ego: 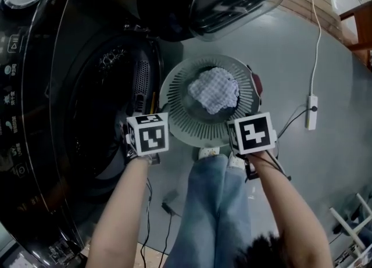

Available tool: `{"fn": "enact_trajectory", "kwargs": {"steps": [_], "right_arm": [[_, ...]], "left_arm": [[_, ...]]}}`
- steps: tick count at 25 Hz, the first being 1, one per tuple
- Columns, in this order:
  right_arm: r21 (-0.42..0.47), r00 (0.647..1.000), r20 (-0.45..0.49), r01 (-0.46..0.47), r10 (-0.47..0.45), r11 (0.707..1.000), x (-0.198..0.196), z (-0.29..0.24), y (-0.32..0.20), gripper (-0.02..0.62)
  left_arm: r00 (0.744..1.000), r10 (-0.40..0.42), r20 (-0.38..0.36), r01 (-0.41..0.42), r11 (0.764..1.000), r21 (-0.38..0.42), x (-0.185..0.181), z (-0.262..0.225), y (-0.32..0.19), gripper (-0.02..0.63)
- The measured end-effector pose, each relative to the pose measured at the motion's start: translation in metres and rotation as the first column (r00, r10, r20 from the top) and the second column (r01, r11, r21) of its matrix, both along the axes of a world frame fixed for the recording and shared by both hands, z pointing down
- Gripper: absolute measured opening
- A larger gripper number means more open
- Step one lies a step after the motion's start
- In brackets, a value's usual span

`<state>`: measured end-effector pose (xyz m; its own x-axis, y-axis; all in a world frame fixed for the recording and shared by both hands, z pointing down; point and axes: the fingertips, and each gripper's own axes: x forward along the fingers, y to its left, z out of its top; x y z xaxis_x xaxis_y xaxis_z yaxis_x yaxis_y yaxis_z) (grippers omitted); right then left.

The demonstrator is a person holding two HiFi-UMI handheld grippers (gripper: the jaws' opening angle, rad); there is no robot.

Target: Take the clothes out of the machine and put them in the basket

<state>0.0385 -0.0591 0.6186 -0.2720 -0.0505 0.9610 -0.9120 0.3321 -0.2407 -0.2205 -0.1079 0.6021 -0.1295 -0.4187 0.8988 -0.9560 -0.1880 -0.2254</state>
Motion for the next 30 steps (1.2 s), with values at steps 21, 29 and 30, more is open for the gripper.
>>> {"fn": "enact_trajectory", "kwargs": {"steps": [21,29,30], "right_arm": [[-0.026,0.995,0.021,0.094,-0.093,0.995,-0.024,0.011,0.029,0.232],[-0.016,0.993,0.029,0.111,-0.110,0.994,-0.025,0.010,0.027,0.215],[-0.016,0.994,0.029,0.108,-0.107,0.994,-0.025,0.010,0.027,0.213]], "left_arm": [[0.921,-0.247,0.301,0.295,0.947,-0.126,-0.120,0.020,0.057,0.068],[0.952,-0.156,0.263,0.153,0.988,0.031,-0.079,-0.008,0.024,0.003],[0.961,-0.150,0.233,0.144,0.989,0.043,-0.070,-0.010,0.018,0.003]]}}
